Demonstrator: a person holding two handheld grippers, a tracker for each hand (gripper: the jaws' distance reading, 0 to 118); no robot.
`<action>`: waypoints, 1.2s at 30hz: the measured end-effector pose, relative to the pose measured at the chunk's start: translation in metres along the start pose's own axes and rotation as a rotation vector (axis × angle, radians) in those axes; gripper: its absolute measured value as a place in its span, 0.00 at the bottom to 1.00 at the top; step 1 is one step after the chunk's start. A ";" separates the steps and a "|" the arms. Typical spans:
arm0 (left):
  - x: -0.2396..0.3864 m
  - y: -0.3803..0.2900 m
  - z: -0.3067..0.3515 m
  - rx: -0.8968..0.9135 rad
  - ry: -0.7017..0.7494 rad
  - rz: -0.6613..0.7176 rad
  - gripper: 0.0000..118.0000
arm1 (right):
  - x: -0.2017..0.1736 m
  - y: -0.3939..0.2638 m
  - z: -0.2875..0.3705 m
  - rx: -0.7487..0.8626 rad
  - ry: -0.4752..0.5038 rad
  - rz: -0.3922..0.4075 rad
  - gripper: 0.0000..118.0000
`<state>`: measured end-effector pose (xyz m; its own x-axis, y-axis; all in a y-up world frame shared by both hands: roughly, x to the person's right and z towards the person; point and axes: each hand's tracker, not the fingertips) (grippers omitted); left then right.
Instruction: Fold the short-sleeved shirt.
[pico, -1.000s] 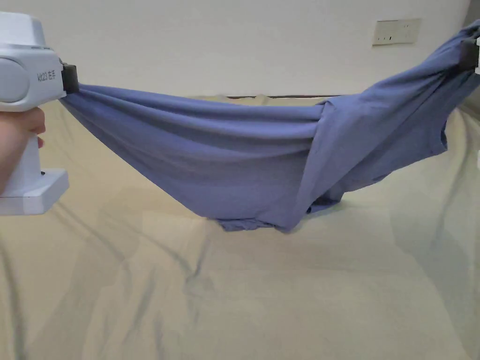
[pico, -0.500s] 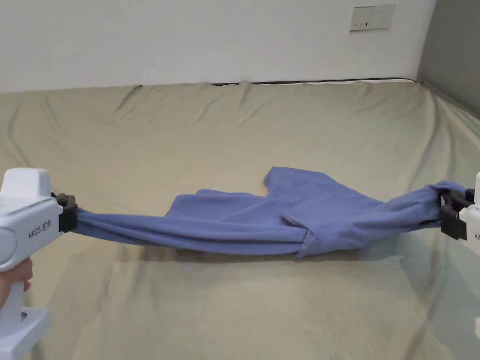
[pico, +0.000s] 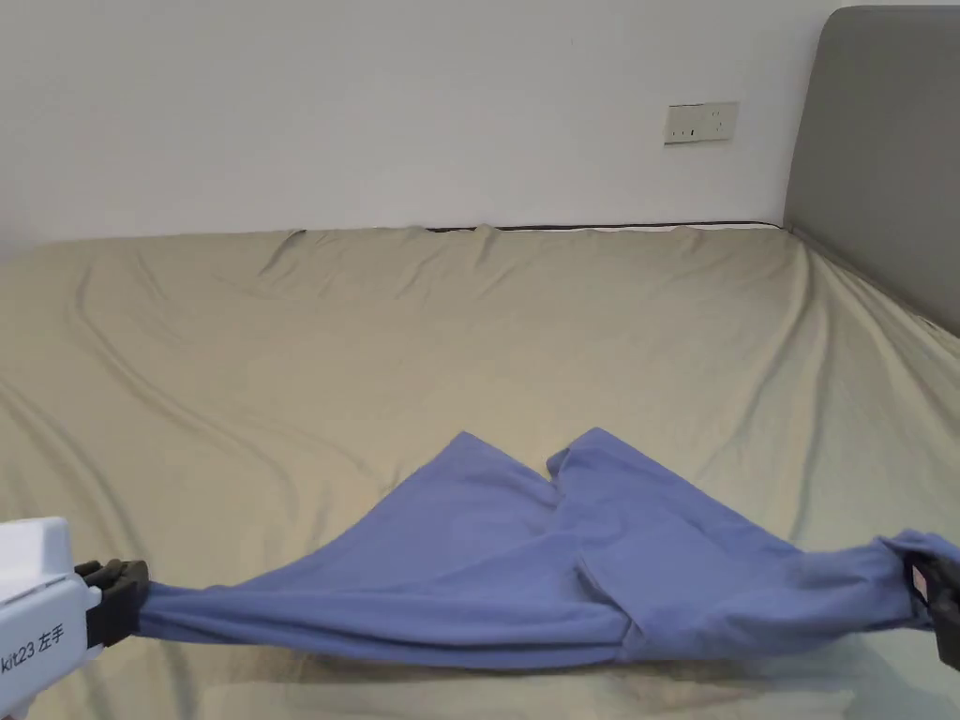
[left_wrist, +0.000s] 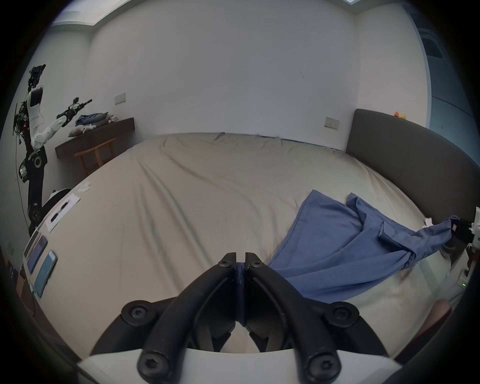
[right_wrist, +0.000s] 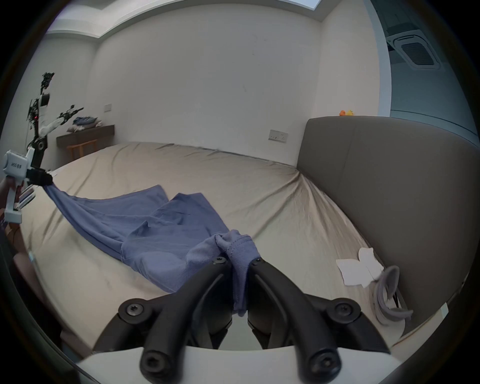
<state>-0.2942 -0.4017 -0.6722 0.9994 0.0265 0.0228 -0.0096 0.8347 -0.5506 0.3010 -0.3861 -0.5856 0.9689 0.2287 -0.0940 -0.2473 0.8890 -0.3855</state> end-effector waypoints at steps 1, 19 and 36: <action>-0.002 -0.009 0.008 -0.007 -0.006 0.001 0.02 | -0.002 -0.004 0.012 0.004 0.018 0.033 0.07; -0.008 -0.089 0.020 -0.289 0.061 0.001 0.84 | 0.010 -0.082 0.026 -0.251 0.011 -0.167 0.71; 0.089 -0.016 0.137 0.521 0.061 -0.071 0.00 | -0.080 0.053 0.050 0.366 -0.064 -0.102 0.05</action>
<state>-0.2092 -0.3379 -0.5473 0.9982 -0.0593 -0.0118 0.0585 0.9964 -0.0618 0.2104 -0.3371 -0.5530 0.9893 0.1457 -0.0099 -0.1460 0.9886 -0.0358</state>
